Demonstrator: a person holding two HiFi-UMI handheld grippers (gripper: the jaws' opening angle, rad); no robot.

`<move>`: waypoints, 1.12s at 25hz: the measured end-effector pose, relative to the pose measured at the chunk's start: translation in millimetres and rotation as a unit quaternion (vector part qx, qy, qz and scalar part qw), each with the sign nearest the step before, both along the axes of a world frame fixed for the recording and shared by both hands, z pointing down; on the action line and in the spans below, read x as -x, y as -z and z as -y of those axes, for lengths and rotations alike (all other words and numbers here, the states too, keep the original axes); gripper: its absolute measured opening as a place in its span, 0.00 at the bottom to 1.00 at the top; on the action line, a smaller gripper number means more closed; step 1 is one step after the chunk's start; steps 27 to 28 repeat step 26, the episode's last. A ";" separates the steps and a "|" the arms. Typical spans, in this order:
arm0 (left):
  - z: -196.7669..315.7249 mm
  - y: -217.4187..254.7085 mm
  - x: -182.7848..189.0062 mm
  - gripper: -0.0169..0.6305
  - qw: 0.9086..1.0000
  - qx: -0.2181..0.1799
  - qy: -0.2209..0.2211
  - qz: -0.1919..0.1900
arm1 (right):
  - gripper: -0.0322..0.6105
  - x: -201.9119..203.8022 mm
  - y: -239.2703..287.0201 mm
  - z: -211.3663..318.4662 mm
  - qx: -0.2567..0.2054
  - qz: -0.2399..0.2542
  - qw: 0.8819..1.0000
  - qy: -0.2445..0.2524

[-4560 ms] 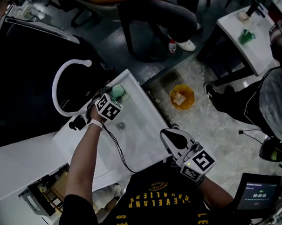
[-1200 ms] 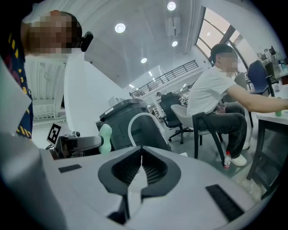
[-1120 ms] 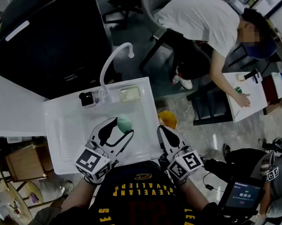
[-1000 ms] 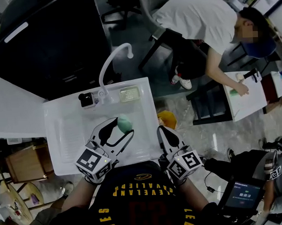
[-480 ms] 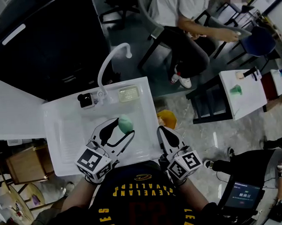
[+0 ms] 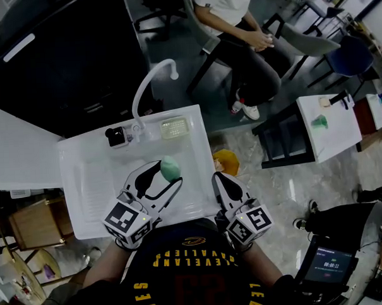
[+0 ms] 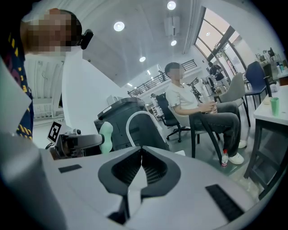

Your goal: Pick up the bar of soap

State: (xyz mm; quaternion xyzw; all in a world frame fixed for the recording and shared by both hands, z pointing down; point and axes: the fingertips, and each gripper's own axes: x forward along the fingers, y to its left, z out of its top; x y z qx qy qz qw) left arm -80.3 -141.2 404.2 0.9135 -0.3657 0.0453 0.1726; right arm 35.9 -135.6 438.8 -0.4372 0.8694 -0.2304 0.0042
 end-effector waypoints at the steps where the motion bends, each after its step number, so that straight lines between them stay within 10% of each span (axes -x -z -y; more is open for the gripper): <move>1: 0.1 0.0 -0.2 0.43 1.000 0.000 0.000 0.000 | 0.08 0.4 -0.2 -0.1 0.000 0.001 1.000 0.001; 28: 4.6 3.8 12.1 0.43 1.000 -0.003 0.019 0.007 | 0.08 17.2 1.0 8.2 -0.008 0.008 1.000 0.028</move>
